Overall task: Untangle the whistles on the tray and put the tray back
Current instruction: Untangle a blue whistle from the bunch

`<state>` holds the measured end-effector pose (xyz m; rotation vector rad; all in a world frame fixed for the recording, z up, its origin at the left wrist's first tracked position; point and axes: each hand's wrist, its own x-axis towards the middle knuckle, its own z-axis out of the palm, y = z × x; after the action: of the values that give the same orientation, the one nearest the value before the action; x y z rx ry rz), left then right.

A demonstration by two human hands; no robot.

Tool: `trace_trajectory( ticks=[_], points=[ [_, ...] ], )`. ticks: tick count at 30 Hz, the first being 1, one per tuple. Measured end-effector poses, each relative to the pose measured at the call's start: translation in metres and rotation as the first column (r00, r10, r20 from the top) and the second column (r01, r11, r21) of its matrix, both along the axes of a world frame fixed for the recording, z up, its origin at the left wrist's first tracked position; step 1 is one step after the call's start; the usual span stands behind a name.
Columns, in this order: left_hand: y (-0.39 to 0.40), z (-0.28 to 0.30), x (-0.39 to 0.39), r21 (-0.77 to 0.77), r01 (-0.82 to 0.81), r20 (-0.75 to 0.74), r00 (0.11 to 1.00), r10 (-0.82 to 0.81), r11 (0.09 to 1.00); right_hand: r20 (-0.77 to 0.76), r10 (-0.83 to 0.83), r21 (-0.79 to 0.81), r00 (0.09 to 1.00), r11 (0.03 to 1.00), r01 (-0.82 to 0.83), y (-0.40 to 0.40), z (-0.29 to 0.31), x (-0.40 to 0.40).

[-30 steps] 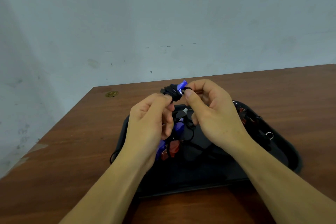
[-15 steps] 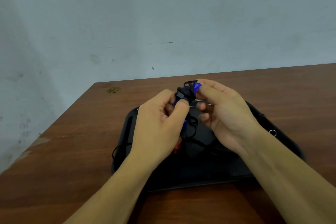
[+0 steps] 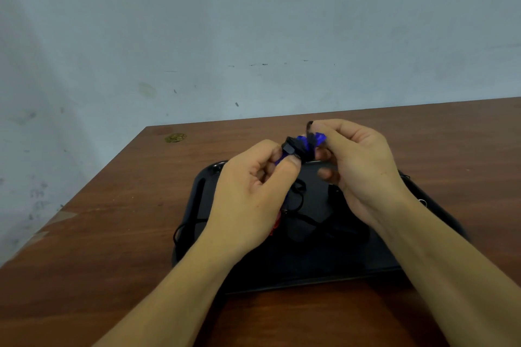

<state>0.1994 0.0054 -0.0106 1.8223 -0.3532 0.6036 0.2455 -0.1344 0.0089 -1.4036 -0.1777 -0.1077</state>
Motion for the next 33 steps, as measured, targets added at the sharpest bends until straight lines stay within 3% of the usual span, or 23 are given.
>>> trace_trajectory(
  ticks=[8, 10, 12, 15, 21, 23, 25, 27, 30, 33],
  points=[
    [0.001, 0.002, -0.001, -0.326, 0.198, -0.149, 0.955, -0.257, 0.925, -0.013, 0.186, -0.064, 0.982, 0.98, -0.186, 0.003, -0.002, -0.001],
    [0.002, 0.003, -0.001, -0.51, 0.269, -0.18, 0.896, -0.407, 0.817, -0.089, 0.279, 0.067, 0.956, 0.959, -0.274, 0.003, -0.001, 0.0],
    [0.002, 0.004, -0.001, -0.678, 0.339, -0.149, 0.805, -0.574, 0.652, -0.117, 0.356, 0.248, 0.927, 0.914, -0.32, 0.002, 0.001, 0.002],
    [0.004, 0.004, -0.001, -0.778, 0.403, -0.068, 0.709, -0.701, 0.483, -0.084, 0.43, 0.483, 0.899, 0.807, -0.341, 0.0, 0.004, 0.003],
    [0.001, 0.001, -0.003, -0.762, 0.486, -0.075, 0.59, -0.804, 0.428, -0.026, 0.604, 0.704, 0.796, 0.577, -0.415, -0.006, 0.006, 0.0],
    [0.001, 0.0, -0.004, -0.736, 0.528, -0.092, 0.541, -0.836, 0.423, -0.021, 0.613, 0.65, 0.79, 0.609, -0.454, -0.009, 0.007, 0.0],
    [0.002, 0.0, -0.005, -0.704, 0.57, -0.102, 0.509, -0.855, 0.423, -0.013, 0.556, 0.356, 0.831, 0.779, -0.516, -0.008, 0.006, 0.0],
    [0.003, 0.0, -0.005, -0.684, 0.587, -0.112, 0.502, -0.857, 0.433, 0.053, 0.482, 0.053, 0.875, 0.873, -0.484, -0.006, 0.003, 0.001],
    [0.004, 0.001, -0.005, -0.677, 0.566, -0.131, 0.536, -0.834, 0.47, 0.096, 0.423, -0.044, 0.901, 0.906, -0.421, -0.007, 0.003, 0.004],
    [0.004, -0.001, -0.003, -0.674, 0.536, -0.161, 0.567, -0.808, 0.509, 0.025, 0.429, -0.108, 0.903, 0.899, -0.424, -0.007, 0.001, 0.006]
  ],
)
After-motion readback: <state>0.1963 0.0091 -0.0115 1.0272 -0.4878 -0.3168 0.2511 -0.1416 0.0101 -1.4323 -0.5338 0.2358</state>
